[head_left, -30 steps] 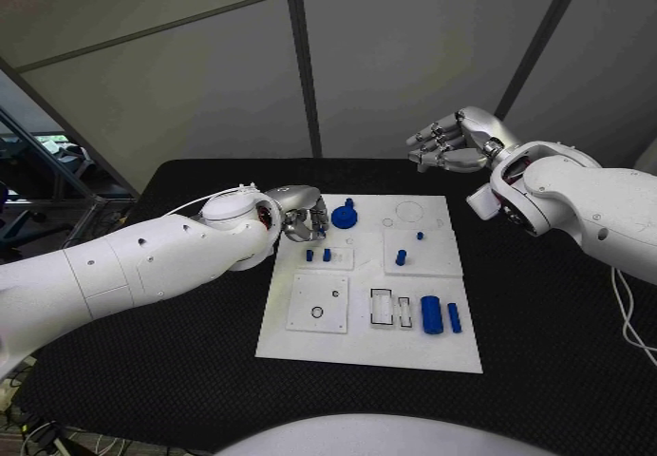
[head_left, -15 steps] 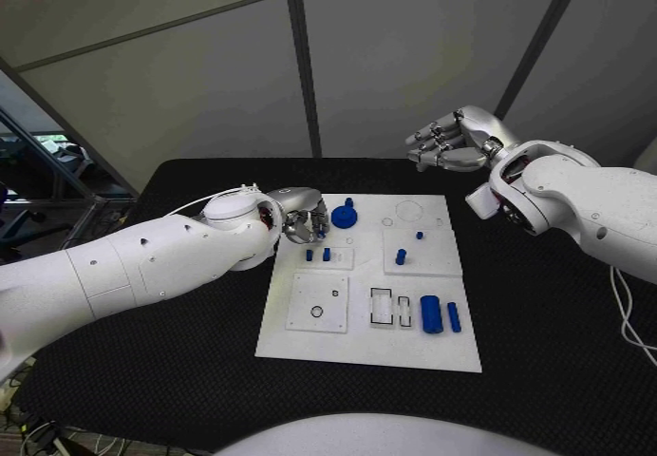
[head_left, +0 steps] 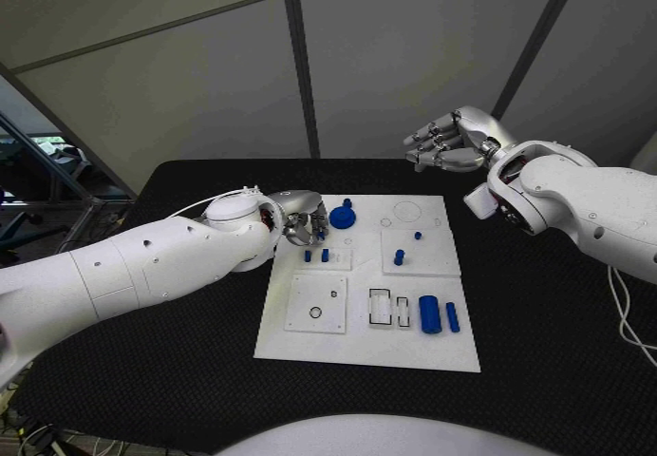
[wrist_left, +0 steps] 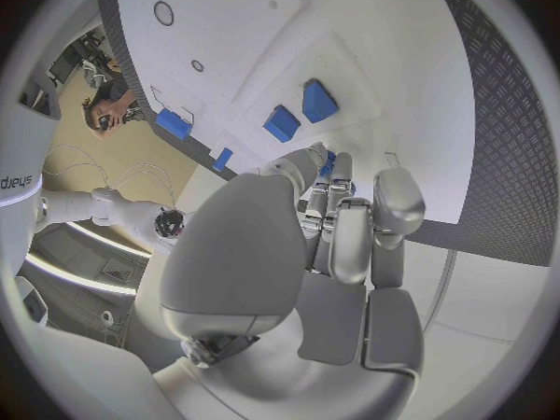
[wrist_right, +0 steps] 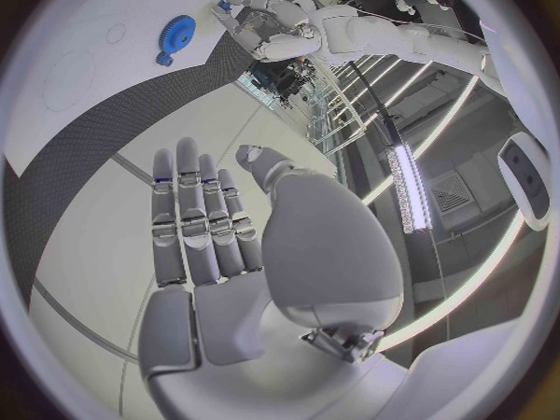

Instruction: Assemble the parts on the task board

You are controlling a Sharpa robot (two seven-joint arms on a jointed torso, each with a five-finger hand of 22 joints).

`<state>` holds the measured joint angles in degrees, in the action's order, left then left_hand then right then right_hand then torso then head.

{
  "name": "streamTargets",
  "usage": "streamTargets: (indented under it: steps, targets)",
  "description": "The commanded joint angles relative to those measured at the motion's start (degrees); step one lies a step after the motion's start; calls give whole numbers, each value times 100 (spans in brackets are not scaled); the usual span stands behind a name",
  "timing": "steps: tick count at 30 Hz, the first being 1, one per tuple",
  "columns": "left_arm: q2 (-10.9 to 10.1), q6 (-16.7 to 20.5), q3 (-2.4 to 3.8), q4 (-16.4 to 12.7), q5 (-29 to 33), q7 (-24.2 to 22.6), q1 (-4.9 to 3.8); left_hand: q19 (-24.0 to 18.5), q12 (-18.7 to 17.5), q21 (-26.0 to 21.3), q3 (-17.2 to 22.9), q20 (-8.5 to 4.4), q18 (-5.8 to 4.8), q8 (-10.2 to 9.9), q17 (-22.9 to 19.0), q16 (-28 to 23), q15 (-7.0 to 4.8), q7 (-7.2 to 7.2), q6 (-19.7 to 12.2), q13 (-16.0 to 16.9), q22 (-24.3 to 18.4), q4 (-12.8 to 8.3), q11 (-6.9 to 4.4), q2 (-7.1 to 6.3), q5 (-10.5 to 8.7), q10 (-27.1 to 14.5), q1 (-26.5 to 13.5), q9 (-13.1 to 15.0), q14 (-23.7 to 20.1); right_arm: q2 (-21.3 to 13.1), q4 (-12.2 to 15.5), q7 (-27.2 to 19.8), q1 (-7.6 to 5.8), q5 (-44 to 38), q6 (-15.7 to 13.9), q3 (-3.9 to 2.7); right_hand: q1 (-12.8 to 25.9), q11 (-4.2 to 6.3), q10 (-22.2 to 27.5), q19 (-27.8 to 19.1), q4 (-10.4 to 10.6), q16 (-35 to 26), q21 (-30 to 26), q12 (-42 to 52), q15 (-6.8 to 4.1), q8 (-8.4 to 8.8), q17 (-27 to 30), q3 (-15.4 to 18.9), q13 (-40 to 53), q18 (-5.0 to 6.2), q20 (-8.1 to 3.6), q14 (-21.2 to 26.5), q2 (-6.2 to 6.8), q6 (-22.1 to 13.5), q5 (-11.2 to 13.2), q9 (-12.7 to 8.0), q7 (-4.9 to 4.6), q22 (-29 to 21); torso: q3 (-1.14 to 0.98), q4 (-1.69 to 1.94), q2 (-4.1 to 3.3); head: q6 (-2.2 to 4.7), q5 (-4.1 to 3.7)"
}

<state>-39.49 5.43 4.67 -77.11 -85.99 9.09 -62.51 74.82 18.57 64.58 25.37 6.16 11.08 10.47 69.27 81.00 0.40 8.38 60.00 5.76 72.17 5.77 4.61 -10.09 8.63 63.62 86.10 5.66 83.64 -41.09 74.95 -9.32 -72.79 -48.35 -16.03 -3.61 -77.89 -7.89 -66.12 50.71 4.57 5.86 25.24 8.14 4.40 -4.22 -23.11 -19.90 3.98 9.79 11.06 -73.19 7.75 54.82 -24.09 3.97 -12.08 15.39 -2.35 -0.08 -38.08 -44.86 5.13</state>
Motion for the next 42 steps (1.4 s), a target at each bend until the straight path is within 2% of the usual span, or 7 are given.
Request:
streamTargets:
  steps: [1, 7, 13, 25, 34, 36, 42]
  targets:
    - [14, -69, 2, 10, 13, 4, -2, 28, -26, 1, 24, 13, -489, -34, -5, 11, -1, 11, 34, -2, 4, 3, -4, 11, 3, 51, -67, -4, 16, -4, 8, -52, -11, 20, 32, -3, -30, 15, 35, 38, -17, -27, -37, 15, -18, -22, 9, -33, -6, 62, -10, -17, -23, 22, -40, 7, 6, -5, -2, 5, 0, 6, -10]
    - [23, -47, 2, 27, 14, -13, -1, 14, -57, -24, 28, 13, -484, -61, -29, 2, 2, 20, 14, -5, -7, -6, 2, 0, 3, 43, -89, -14, 6, -2, 2, -50, -11, 20, 33, -3, -30, 15, 35, 38, -17, -27, -37, 15, -18, -22, 9, -33, -6, 62, -10, -18, -23, 22, -41, 7, 6, -5, 0, 5, 2, 8, -7]
    - [25, -71, 2, 47, 30, -1, -1, -3, -211, -62, 73, 23, -477, -374, -69, 0, 11, 32, -415, -22, -2, -35, 7, -62, 5, 13, -186, -145, -15, 1, -4, -48, -11, 20, 40, -3, -30, 15, 35, 38, -17, -27, -37, 15, -18, -22, 9, -33, -6, 62, -10, -18, -23, 22, -41, 7, 6, -5, -3, 3, 0, 13, -17]
    - [-15, -82, 2, 37, 37, 93, -1, -85, -428, -237, -4, 42, -448, -672, -205, -39, 32, 36, -877, -44, -71, -26, 36, -169, 2, -78, -357, -204, -77, -7, -23, -27, -10, 19, 43, -2, -28, 9, 53, 37, -24, -40, -45, 9, -14, -16, 13, -32, -12, 60, -10, -7, -7, 10, -63, 4, 2, -9, 3, 8, 5, 11, -20]
    - [-133, 9, 7, -22, 36, 154, 0, -156, -529, -393, -159, 68, -422, -680, -320, -78, 63, -3, -1162, -45, -143, -20, 76, -185, 6, -198, -374, -195, -139, -29, -59, 88, -8, -162, 113, -2, -85, 19, 39, 84, -88, -26, -28, 25, -33, -39, 8, -46, -11, 65, -25, -62, -1, 49, -30, 12, 16, 2, 5, 5, 7, 19, -32]
    - [-181, 101, 36, -43, 36, 123, 1, -216, -560, -500, -195, 79, -402, -660, -351, -89, 79, 9, -1144, -53, -205, -11, 98, -181, 8, -260, -380, -186, -155, -36, -84, 158, -5, -380, 136, -1, -139, 90, -104, 322, -165, 155, 135, 106, -132, -76, -76, -9, 15, 88, -107, -405, -10, 125, 71, 22, 63, 85, 9, 12, 10, 19, -52]
    - [-351, 358, 266, -97, 76, 6, 1, -568, -584, -1122, -252, 117, -278, -517, -500, -143, 119, 78, -867, -54, -573, 8, 136, -123, 7, -338, -373, -144, -239, -84, -136, 415, 57, -1041, 229, 23, -236, 252, -314, 953, -348, 909, 851, 172, -385, -148, -513, 153, 26, 68, -431, -1232, -80, 357, 368, 29, 211, 504, 19, 12, 13, 37, -64]
